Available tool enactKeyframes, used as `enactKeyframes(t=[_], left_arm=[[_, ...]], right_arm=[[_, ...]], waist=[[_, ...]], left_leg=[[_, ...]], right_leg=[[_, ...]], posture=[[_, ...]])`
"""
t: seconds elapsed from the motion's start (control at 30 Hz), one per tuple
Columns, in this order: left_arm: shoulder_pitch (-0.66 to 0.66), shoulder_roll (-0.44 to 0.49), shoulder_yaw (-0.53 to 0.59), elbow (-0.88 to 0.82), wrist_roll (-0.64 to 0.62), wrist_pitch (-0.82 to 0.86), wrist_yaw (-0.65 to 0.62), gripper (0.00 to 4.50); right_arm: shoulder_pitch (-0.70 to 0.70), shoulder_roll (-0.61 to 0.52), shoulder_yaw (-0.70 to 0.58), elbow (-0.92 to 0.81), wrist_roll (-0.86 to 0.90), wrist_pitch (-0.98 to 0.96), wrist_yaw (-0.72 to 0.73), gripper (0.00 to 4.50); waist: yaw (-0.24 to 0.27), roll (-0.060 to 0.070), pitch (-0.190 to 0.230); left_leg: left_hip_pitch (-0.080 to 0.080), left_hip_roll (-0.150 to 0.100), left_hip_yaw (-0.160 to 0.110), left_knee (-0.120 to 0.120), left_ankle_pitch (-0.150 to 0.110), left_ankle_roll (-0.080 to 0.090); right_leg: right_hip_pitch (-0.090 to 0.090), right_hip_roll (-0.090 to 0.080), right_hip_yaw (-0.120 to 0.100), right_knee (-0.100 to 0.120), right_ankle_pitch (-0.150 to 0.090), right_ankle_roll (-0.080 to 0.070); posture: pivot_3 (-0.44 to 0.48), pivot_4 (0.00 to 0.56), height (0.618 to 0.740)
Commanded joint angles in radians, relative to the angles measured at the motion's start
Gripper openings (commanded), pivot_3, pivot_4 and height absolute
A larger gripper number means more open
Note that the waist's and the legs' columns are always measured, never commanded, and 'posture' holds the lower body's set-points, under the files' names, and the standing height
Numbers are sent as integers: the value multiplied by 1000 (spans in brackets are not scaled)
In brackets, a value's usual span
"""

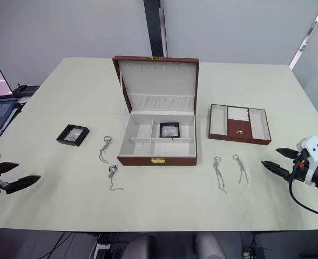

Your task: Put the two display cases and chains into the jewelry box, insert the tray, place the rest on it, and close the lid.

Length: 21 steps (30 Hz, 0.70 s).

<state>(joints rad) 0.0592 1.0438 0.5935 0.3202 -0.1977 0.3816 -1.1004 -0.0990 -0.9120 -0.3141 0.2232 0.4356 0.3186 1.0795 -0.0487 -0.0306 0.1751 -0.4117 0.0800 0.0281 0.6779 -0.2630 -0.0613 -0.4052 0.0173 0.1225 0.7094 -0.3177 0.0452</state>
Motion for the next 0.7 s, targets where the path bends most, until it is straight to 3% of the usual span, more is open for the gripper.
enactKeyframes(t=[0.03,0.7], left_arm=[[7,31,32,56,4,-81,24,4469],[-49,71,-64,150,-1,-152,17,4469]], right_arm=[[1,-8,-16,27,-14,-39,18,4500],[-1,-3,-18,36,-16,-52,29,4500]], waist=[[2,0,0],[-8,0,0]], left_leg=[[0,0,0,0,0,0],[1,0,1,0,0,0]], right_leg=[[0,0,0,0,0,0],[0,0,0,2,0,0]], posture=[[0,150,740],[0,150,740]])
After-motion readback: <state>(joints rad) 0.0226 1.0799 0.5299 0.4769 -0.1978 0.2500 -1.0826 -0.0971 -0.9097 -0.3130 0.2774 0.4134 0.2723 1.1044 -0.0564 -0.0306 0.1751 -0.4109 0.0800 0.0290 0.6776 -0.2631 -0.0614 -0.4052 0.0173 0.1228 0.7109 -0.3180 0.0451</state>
